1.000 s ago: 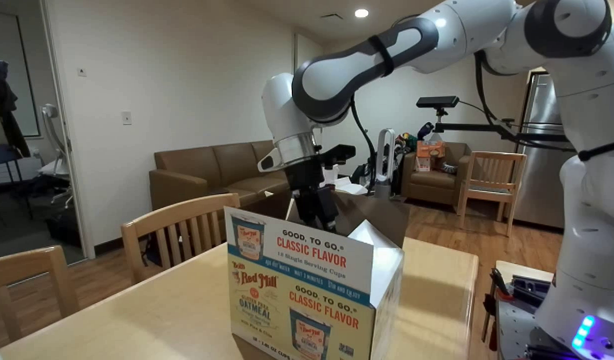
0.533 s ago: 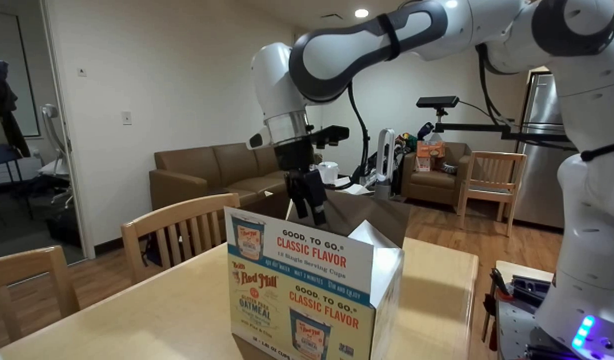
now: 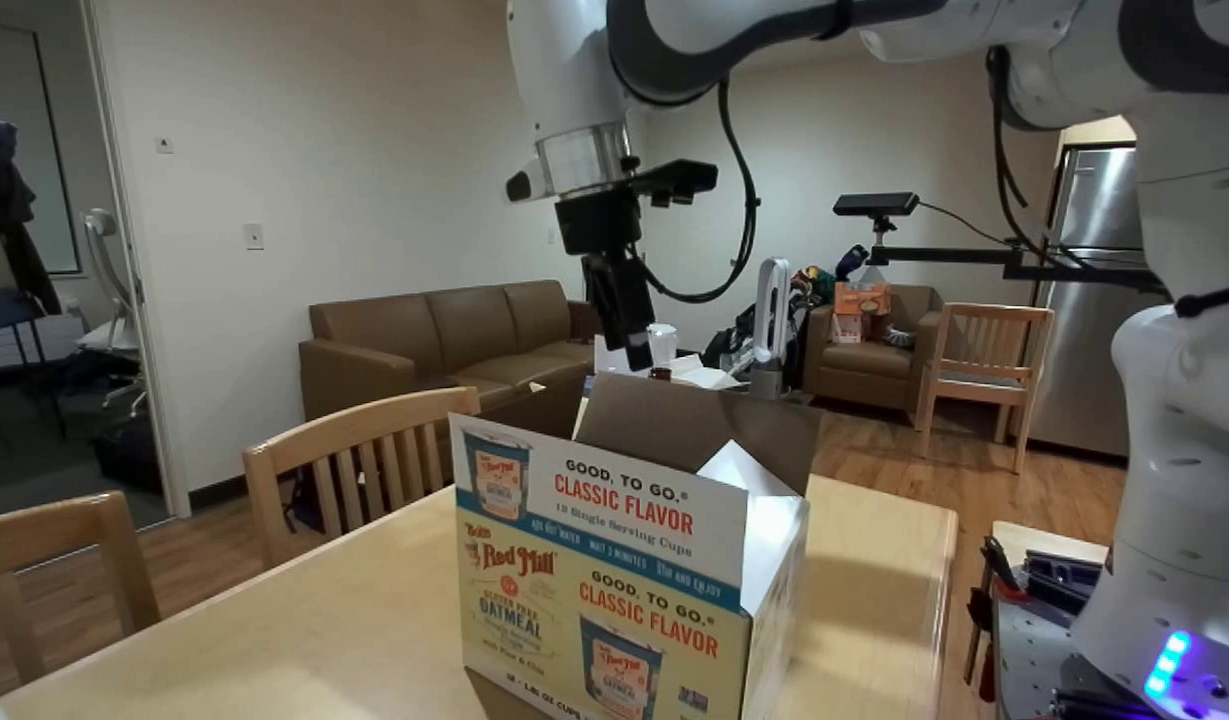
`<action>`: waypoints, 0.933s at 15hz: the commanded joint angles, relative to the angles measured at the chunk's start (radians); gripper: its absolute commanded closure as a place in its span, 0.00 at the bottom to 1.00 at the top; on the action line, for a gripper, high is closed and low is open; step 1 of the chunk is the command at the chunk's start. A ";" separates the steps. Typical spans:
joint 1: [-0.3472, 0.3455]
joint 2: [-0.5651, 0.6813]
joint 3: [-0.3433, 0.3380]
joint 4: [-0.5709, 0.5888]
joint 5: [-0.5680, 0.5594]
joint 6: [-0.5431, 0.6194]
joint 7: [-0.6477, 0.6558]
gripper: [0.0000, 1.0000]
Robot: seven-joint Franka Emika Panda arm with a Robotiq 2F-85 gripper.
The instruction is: Pick up the cloth from the table and put it in the carton box
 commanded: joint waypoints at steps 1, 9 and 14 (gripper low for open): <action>-0.006 -0.077 -0.013 -0.017 0.014 -0.077 0.123 0.00; -0.051 -0.292 -0.049 -0.208 0.068 -0.053 0.184 0.00; -0.084 -0.476 -0.076 -0.442 -0.003 0.030 0.141 0.00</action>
